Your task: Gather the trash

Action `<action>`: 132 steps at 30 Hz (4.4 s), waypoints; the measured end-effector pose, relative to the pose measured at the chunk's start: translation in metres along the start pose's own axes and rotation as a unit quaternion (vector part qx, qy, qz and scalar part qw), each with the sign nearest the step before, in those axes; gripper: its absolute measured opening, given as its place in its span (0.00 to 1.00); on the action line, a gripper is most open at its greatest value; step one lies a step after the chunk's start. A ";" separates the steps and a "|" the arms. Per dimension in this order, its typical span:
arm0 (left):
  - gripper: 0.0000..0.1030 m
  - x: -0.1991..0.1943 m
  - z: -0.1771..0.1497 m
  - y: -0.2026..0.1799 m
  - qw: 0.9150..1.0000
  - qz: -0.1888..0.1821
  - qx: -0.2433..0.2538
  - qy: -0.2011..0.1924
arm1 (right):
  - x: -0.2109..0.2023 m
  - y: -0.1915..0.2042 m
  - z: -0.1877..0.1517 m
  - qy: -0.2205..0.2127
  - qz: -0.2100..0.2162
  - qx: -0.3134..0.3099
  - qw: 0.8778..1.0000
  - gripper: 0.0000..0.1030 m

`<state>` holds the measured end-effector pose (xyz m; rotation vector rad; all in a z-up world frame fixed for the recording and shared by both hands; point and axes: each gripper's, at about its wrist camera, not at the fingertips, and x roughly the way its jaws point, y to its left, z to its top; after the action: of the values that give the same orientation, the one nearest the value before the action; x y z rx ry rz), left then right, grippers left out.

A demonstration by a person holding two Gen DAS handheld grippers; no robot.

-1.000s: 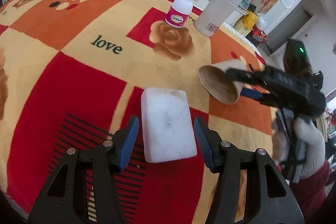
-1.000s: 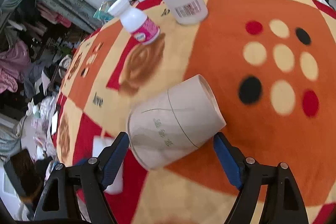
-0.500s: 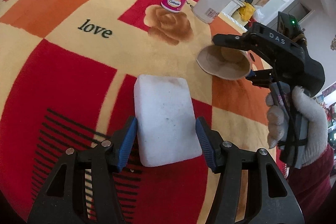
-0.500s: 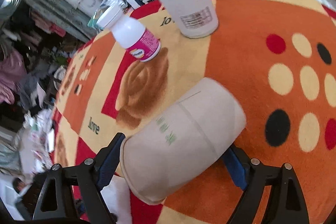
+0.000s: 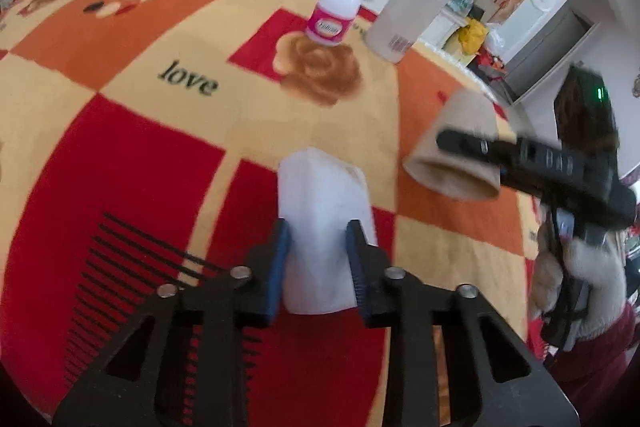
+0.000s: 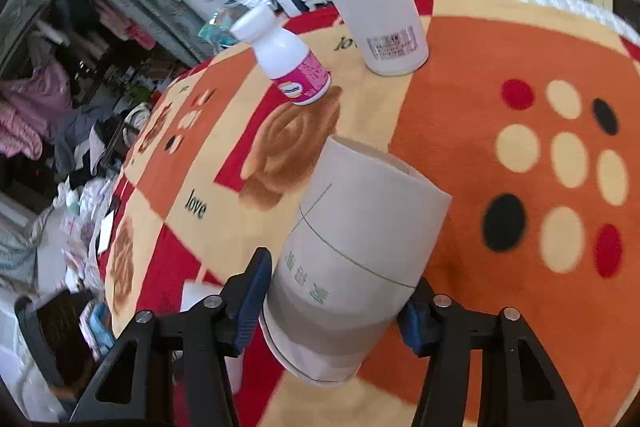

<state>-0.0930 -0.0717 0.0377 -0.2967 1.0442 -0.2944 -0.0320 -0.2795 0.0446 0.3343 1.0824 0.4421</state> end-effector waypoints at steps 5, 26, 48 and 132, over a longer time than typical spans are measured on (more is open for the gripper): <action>0.22 0.002 0.002 -0.010 1.000 0.022 0.009 -0.002 | -0.030 -0.012 -0.022 -0.001 -0.017 -0.019 1.000 0.52; 0.53 0.043 -0.010 -0.027 0.993 0.111 0.047 0.007 | -0.075 -0.036 -0.058 -0.021 -0.019 -0.021 0.999 0.52; 0.53 0.041 -0.028 -0.182 0.988 0.016 0.152 0.000 | -0.142 -0.097 -0.108 -0.037 -0.081 -0.009 0.996 0.52; 0.70 0.102 -0.119 -0.442 0.943 -0.124 0.308 0.005 | -0.337 -0.269 -0.261 -0.216 -0.358 0.170 0.893 0.69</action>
<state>-0.1925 -0.5291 0.0663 0.1431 0.8743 -0.8285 -0.3522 -0.6685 0.0648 0.2962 0.7649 -0.4746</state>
